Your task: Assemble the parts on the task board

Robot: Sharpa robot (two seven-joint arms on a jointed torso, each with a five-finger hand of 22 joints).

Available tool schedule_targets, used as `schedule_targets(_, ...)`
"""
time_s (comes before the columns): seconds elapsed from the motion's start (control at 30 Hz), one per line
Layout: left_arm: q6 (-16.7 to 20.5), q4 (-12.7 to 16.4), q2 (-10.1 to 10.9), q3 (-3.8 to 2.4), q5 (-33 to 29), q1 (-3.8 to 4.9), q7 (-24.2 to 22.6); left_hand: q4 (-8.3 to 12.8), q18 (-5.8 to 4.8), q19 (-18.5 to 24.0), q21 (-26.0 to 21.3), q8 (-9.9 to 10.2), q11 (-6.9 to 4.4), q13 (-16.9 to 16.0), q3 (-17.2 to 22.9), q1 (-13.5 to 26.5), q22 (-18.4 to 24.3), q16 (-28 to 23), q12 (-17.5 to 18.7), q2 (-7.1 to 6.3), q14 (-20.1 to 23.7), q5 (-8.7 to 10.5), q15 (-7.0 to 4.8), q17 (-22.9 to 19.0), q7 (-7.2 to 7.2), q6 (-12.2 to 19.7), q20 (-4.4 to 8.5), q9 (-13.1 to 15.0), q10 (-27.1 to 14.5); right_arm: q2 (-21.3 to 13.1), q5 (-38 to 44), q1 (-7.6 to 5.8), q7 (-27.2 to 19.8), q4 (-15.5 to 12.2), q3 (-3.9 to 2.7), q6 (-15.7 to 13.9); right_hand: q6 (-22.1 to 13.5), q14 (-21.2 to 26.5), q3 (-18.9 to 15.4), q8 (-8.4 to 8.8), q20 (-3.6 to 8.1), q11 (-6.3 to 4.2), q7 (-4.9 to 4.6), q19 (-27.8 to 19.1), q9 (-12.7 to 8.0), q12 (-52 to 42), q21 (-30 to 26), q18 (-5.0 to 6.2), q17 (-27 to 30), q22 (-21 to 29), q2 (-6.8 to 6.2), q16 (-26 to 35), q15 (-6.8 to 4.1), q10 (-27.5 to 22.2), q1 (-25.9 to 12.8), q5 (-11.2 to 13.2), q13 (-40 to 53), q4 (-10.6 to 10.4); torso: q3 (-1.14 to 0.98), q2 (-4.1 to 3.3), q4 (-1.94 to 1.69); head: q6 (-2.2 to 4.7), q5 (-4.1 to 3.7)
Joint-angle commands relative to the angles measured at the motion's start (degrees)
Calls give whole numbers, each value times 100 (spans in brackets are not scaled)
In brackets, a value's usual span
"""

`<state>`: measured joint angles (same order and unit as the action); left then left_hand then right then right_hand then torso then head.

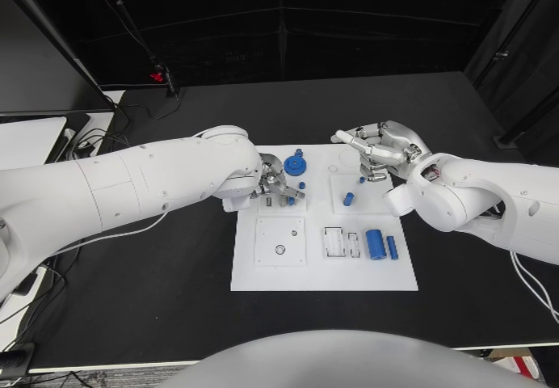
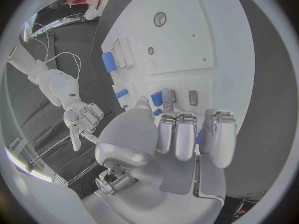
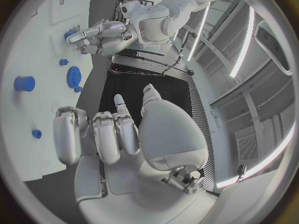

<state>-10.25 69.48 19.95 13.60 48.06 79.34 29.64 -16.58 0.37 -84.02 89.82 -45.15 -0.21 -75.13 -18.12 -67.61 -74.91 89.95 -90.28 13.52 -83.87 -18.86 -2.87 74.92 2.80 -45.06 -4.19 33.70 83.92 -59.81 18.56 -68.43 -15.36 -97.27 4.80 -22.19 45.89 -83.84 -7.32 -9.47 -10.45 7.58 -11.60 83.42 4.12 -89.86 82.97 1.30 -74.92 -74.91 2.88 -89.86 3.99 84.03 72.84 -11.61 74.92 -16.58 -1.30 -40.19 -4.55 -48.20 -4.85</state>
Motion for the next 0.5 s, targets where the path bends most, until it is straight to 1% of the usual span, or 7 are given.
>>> schedule_targets(0.03, -98, -7, -11, -5, 21, 2, 12, -3, -37, -598, 18, 39, -34, -1487, 42, -108, -1509, 5, 28, 38, -613, -49, -38, 1508, -7, -54, 58, 24, 608, 13, -15, -5, -8, -3, -2, 64, -43, -616, -36, -18, -13, 28, -53, -34, 3, -14, -28, 106, -1508, -1159, 23, -14, 40, 597, 19, -10, 1508, -2, 1, 1, 2, 4, -8)
schedule_targets(0.17, -112, -15, -20, -5, 21, -2, 17, 3, -37, -598, 18, 97, -40, -1487, 85, -264, -1509, 5, 28, 36, -613, -136, -43, 1508, -14, -65, 61, 81, 608, 18, -15, -3, -2, 3, -2, 70, -43, -616, -36, -18, -13, 28, -53, -34, 3, -14, -28, 106, -1508, -1159, 23, -14, 40, 597, 19, -10, 1508, -2, 1, 1, 1, 5, -19)
schedule_targets(0.27, -111, -20, -24, -5, 21, -5, 14, 12, -37, -598, 18, 168, -54, -1487, 165, -487, -1509, 5, 28, 16, -613, -438, -53, 1508, -32, -63, 66, 142, 608, 17, -15, -1, 2, 8, -1, 72, -50, -616, -42, -22, -14, 29, -54, -36, 3, -14, -31, 107, -1508, -1158, 28, -14, 41, 597, 17, -12, 1508, -3, 3, 1, -3, 3, -33)
schedule_targets(0.3, -105, -22, -25, -5, 21, -5, 12, 26, -37, -598, 18, 200, -65, -1487, 223, -625, -1509, 5, 28, 3, -613, -592, -60, 1508, -44, -63, 70, 171, 608, 17, -15, 0, 4, 11, -1, 73, -54, -616, -45, -24, -14, 30, -55, -37, 3, -14, -33, 107, -1508, -1157, 31, -14, 41, 597, 15, -14, 1508, -4, 2, 0, -4, 3, -38)
schedule_targets(0.33, -102, -24, -25, -5, 21, -6, 9, 21, -37, -598, 18, 219, -68, -1487, 252, -691, -1509, 5, 28, -9, -613, -665, -64, 1508, -47, -64, 73, 187, 608, 16, -15, 1, 6, 12, -1, 73, -54, -616, -45, -24, -14, 30, -55, -37, 3, -14, -33, 107, -1508, -1157, 31, -14, 41, 597, 15, -14, 1508, -4, 2, 0, -5, 3, -40)
schedule_targets(0.4, -89, -28, -26, -5, 21, -7, -4, 9, -37, -598, 18, 275, -77, -1487, 356, -885, -1509, 5, 28, -39, -613, -975, -74, 1508, -55, -65, 83, 232, 608, 17, -15, 3, 12, 17, -1, 76, -54, -616, -45, -24, -14, 30, -55, -37, 3, -14, -33, 107, -1508, -1157, 31, -14, 41, 597, 15, -14, 1508, -4, 2, 0, -5, 3, -39)
schedule_targets(0.5, -70, -35, -30, -5, 21, -9, -37, 5, -37, -598, 18, 344, -83, -1487, 517, -1104, -1509, 5, 28, -65, -613, -1270, -82, 1508, -61, -71, 92, 292, 608, 21, -15, 7, 22, 26, -1, 81, -69, -616, -54, -29, -15, 31, -57, -36, 2, -14, -33, 107, -1508, -1157, 41, -14, 42, 597, 11, -15, 1508, -5, 3, 2, -3, 4, -37)
